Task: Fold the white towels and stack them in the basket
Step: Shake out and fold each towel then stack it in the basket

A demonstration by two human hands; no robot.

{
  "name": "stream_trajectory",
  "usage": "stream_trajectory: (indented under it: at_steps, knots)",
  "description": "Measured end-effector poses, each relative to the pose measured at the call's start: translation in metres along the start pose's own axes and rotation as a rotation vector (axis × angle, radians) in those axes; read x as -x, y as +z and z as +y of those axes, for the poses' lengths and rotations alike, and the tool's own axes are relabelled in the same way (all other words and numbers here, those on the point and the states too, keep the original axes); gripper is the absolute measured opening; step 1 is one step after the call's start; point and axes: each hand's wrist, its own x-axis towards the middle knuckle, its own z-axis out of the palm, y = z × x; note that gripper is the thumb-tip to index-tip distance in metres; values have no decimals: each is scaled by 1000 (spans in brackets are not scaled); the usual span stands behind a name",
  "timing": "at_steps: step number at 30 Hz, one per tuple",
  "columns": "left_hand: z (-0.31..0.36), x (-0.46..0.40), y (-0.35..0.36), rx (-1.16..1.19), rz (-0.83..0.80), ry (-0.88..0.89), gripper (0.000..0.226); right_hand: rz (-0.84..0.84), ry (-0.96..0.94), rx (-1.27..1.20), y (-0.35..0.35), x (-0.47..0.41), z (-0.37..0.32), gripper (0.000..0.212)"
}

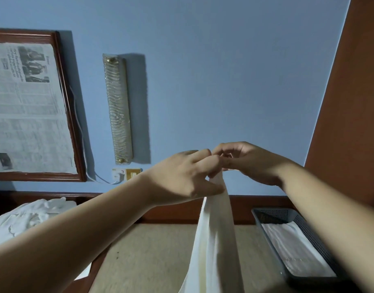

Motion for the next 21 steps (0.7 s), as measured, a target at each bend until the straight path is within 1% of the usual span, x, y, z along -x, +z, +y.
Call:
stream_trajectory:
  at_steps: [1,3,5,7,8,10,12,13,14,16,17,19,21]
  knots:
    - [-2,-2,0,-31,-5,49,14,-2,2,-2,1,1,3,37]
    - [-6,-6,2,-120,-55,190,13,4,5,-40,7,4,10,30]
    - [-12,-10,5,-103,-157,229,11,42,58,-44,15,7,17,30]
    - [-17,-15,5,-49,-243,184,10,132,135,-15,24,11,28,22]
    - [-17,-19,3,-20,-292,147,10,225,170,-21,31,13,35,16]
    - [-19,-28,-2,12,-439,36,15,498,182,-49,53,19,56,4]
    - [-25,-38,-4,-1,-602,-104,22,788,140,-16,84,32,77,18]
    - [-27,-43,-6,-2,-639,-151,24,890,92,17,102,39,85,23]
    - [-29,-48,-7,-4,-663,-186,24,955,21,63,120,46,89,24]
    - [-33,-59,-11,-27,-723,-245,27,1014,-154,170,154,56,86,14]
    - [-34,-65,-14,-40,-752,-271,27,1044,-214,213,167,57,83,17]
    - [-34,-77,-17,-59,-804,-301,25,1100,-272,283,184,54,78,28]
    - [-33,-87,-18,-95,-869,-285,20,1136,-272,357,189,46,72,35]
